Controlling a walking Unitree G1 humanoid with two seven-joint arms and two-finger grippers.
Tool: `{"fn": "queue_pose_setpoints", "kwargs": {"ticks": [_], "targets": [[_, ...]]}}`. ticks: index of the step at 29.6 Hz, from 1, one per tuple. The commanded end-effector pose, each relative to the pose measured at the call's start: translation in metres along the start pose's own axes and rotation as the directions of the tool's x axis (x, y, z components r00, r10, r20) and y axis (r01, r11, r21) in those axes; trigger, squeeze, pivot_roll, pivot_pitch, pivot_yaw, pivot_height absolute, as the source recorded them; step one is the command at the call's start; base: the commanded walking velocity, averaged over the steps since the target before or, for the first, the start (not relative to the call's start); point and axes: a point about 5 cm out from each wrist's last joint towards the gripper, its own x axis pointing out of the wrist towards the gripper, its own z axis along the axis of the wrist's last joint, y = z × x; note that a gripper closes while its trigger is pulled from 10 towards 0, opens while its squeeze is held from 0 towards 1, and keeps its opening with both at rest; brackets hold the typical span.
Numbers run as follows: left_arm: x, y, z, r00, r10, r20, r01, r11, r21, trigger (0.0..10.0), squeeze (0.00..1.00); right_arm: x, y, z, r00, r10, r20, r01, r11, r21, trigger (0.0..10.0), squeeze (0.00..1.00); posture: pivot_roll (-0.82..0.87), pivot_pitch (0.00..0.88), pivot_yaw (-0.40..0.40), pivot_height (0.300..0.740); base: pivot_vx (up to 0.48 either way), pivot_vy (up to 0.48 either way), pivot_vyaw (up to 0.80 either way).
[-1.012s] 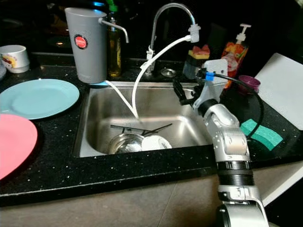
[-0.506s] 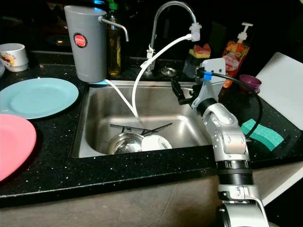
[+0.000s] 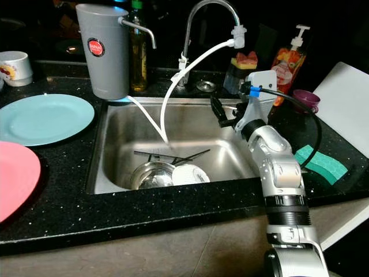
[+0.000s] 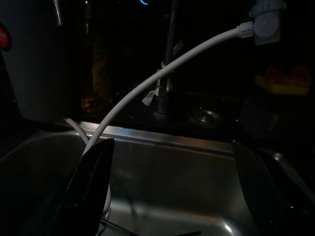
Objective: Kitchen organization
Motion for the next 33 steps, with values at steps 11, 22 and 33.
{"fn": "queue_pose_setpoints", "kwargs": {"ticks": [11,22,33], "targets": [[0.028,-0.022,-0.04,0.984,-0.017,-0.177,-0.031,0.964,-0.264,10.0,0.0,-0.003,-0.009,0.007,0.999,-0.028,0.018,0.028,0.999,-0.018,10.0,0.0,0.29,0.12,-0.155,0.74,0.0,0.0,0.0],[0.039,-0.065,-0.047,0.942,-0.232,-0.243,0.149,0.936,-0.319,10.0,0.0,-0.007,-0.013,0.008,0.999,-0.05,0.022,0.05,0.998,-0.026,10.0,0.0,0.27,0.109,-0.128,0.74,0.0,0.0,0.0],[0.045,-0.131,-0.087,0.862,-0.387,-0.327,0.251,0.887,-0.387,10.0,0.0,-0.01,-0.012,0.01,0.998,-0.055,0.035,0.057,0.998,-0.038,10.0,0.0,0.26,0.095,-0.113,0.74,0.0,0.0,0.0]]}}
